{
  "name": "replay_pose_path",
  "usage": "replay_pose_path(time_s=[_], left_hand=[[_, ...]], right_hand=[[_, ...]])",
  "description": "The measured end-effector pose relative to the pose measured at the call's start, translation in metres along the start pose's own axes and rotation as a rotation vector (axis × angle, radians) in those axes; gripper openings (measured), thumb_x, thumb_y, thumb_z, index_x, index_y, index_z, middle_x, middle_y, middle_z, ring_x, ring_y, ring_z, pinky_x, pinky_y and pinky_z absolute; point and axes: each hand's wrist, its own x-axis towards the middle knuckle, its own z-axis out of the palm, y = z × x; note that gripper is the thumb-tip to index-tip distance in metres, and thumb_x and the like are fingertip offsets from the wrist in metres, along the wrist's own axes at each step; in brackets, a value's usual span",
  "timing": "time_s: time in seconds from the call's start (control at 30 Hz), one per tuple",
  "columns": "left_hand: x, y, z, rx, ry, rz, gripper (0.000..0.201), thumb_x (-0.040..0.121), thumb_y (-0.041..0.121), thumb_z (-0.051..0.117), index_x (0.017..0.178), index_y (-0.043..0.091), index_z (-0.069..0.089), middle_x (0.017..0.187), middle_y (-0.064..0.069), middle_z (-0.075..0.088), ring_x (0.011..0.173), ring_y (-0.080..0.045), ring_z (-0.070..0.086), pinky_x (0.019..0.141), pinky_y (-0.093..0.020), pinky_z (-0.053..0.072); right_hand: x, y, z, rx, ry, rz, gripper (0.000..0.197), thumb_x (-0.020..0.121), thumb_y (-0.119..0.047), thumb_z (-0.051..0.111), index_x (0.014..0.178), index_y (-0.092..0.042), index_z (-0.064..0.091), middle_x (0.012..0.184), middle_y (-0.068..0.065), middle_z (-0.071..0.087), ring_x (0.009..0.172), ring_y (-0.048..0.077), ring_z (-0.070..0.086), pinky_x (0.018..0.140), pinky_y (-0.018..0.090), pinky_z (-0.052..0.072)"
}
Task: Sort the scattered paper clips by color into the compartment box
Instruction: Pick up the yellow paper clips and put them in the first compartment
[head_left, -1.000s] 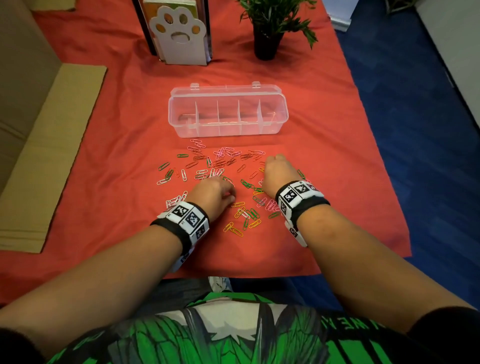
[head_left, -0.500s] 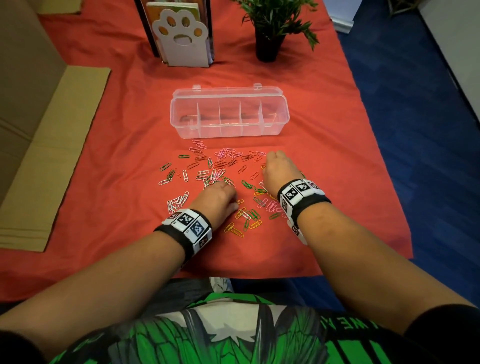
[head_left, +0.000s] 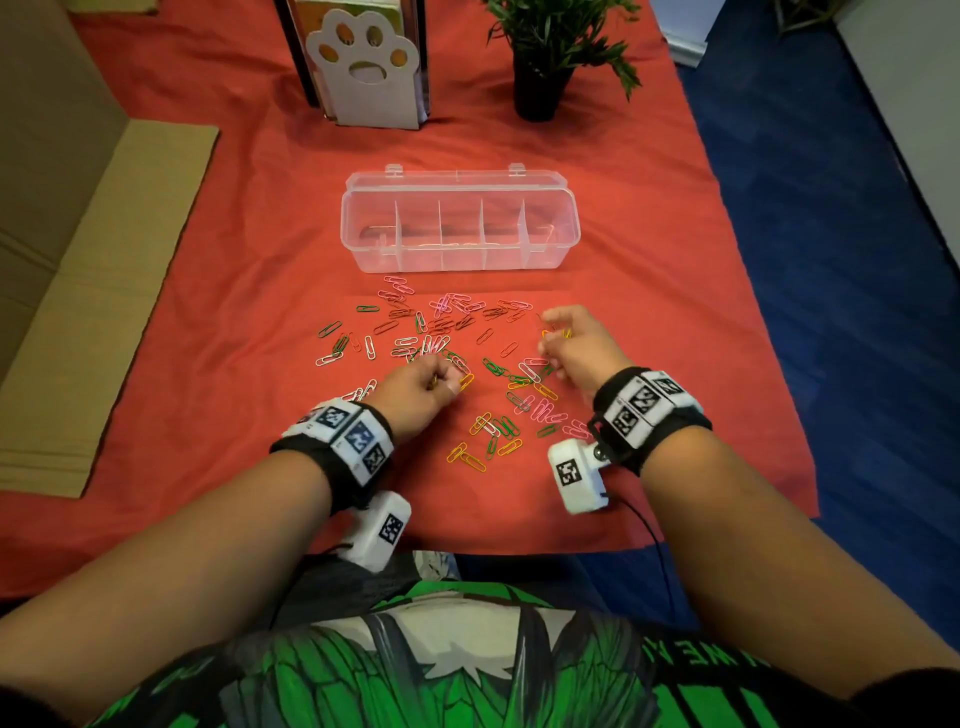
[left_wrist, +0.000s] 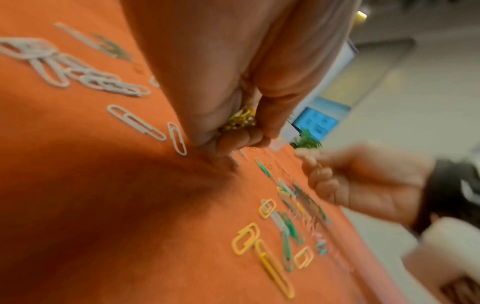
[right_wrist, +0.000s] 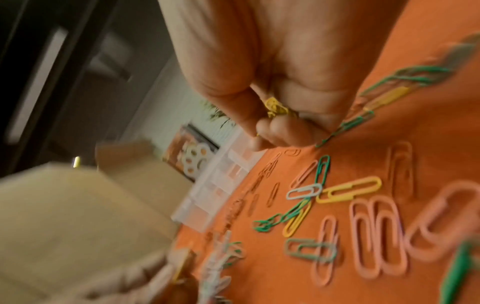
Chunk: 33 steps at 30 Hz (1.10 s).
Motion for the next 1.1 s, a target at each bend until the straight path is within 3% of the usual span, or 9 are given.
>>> replay_pose_path(time_s=[0.07,0.17,0.37,0.47,0.57,0.73,0.93,1.03,1.1], left_hand=[[-0.005,-0.001,-0.004,-0.340,-0.061,-0.106,0.022,0.093,0.004,0.044,0.086,0.022,0.055,0.060,0.006,0.048,0.048,-0.007,0.035,0.048,-0.021,0.030],[-0.011,0.000,-0.010,-0.615,-0.159,-0.231,0.030,0.093,0.001,0.036,0.089,0.020,0.059,0.053,0.009,0.048,0.045,-0.004,0.039,0.044,-0.015,0.034],[-0.018,0.005,-0.010,-0.961,-0.278,-0.417,0.027,0.091,0.027,0.043,0.068,0.018,0.054,0.056,0.005,0.049,0.046,-0.008,0.047,0.047,-0.018,0.044],[-0.019,0.004,0.002,-0.651,-0.144,-0.334,0.020,0.087,0.026,0.058,0.070,0.021,0.051,0.050,0.007,0.045,0.038,-0.004,0.041,0.039,-0.014,0.035],[-0.020,-0.001,0.006,-0.011,-0.083,-0.083,0.015,0.079,0.026,0.069,0.072,0.019,0.058,0.053,0.006,0.046,0.039,0.000,0.037,0.044,-0.016,0.030],[-0.026,-0.002,0.006,0.688,-0.159,0.160,0.028,0.070,0.034,0.075,0.088,0.015,0.066,0.087,-0.004,0.064,0.080,-0.020,0.057,0.069,-0.025,0.040],[-0.026,-0.005,0.009,0.824,-0.172,0.281,0.017,0.084,0.023,0.055,0.091,0.009,0.061,0.101,-0.012,0.059,0.096,-0.028,0.055,0.080,-0.031,0.039],[-0.026,-0.008,0.006,0.658,-0.142,0.246,0.012,0.085,0.022,0.057,0.088,0.010,0.059,0.089,-0.006,0.056,0.085,-0.021,0.052,0.079,-0.030,0.039],[-0.023,-0.011,0.001,0.400,-0.164,0.151,0.008,0.085,0.018,0.061,0.078,0.018,0.055,0.071,0.004,0.051,0.067,-0.005,0.049,0.067,-0.022,0.041]], right_hand=[[-0.015,0.005,-0.004,0.313,-0.104,0.088,0.027,0.090,0.007,0.036,0.092,-0.014,0.053,0.069,0.002,0.047,0.055,0.012,0.043,0.041,0.016,0.038],[-0.028,0.013,-0.004,0.540,-0.153,0.155,0.019,0.092,-0.002,0.042,0.082,-0.010,0.056,0.070,0.003,0.049,0.057,0.014,0.050,0.045,0.019,0.043],[-0.027,0.024,0.003,-0.623,0.049,-0.146,0.009,0.085,-0.010,0.052,0.078,-0.011,0.059,0.078,0.003,0.055,0.078,0.022,0.054,0.067,0.024,0.038],[-0.030,0.034,0.001,-0.828,0.114,-0.225,0.016,0.084,-0.012,0.054,0.094,-0.001,0.061,0.105,0.017,0.053,0.098,0.031,0.055,0.087,0.030,0.043],[-0.033,0.038,0.005,-0.955,0.124,-0.279,0.022,0.083,-0.015,0.058,0.101,-0.002,0.059,0.112,0.018,0.051,0.105,0.034,0.053,0.092,0.037,0.046],[-0.036,0.031,0.016,-1.134,0.128,-0.330,0.028,0.079,-0.002,0.051,0.107,0.000,0.054,0.113,0.017,0.050,0.105,0.036,0.053,0.089,0.041,0.049],[-0.029,0.022,0.008,-1.020,0.087,-0.296,0.021,0.084,-0.008,0.047,0.101,0.000,0.055,0.109,0.020,0.055,0.102,0.034,0.055,0.087,0.038,0.044],[-0.025,0.020,0.001,-0.565,0.057,-0.136,0.010,0.084,-0.008,0.047,0.079,-0.013,0.055,0.083,0.011,0.063,0.076,0.026,0.055,0.068,0.030,0.039],[-0.031,0.021,-0.001,-0.128,-0.022,-0.009,0.021,0.085,-0.003,0.046,0.076,-0.020,0.053,0.070,0.005,0.061,0.053,0.015,0.047,0.050,0.024,0.037]])
